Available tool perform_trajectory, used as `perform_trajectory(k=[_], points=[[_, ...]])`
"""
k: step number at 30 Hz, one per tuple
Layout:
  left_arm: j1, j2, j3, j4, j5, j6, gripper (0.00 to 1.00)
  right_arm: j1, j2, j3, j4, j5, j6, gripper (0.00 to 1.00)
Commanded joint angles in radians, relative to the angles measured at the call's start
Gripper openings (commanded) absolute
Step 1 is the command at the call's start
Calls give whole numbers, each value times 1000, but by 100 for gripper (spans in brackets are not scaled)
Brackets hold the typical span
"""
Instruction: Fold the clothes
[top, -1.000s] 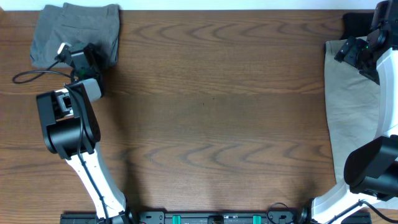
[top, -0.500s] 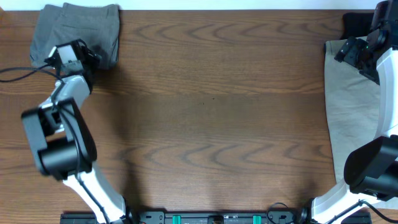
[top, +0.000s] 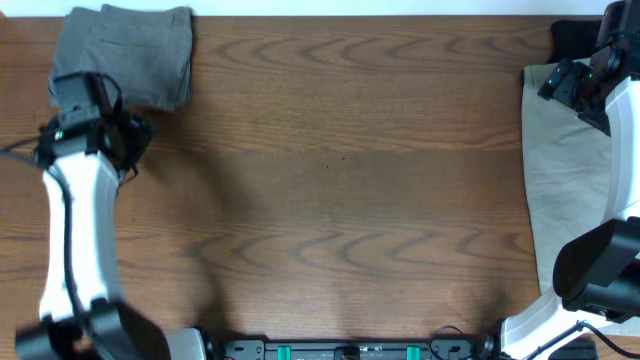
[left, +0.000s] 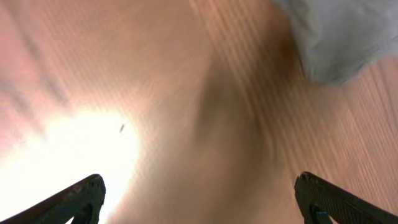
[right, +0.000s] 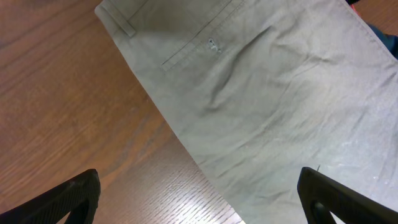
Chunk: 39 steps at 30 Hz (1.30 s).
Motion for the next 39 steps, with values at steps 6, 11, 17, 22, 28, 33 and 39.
perform_trajectory(k=[6,11,17,22,28,33,39], points=[[1,-382,-283,-40,135,47,98,-5,-17,6,-1,14,11,99],[0,-578,-447,-90,242,57,98,-5,-17,6,-1,14,12,99],[0,-663,-490,-191,243,58,98,-5,-17,6,-2,14,11,99],[0,-658,-490,-193,243,58,98,-5,-17,6,-2,14,11,99],[0,-654,-490,-194,243,58,98,-5,-17,6,-2,14,11,99],[0,-654,-491,-203,212,87,98,-5,-17,6,-1,14,11,99],[-66,-690,-530,-169,212,88,98,-5,-17,6,-2,14,11,99]])
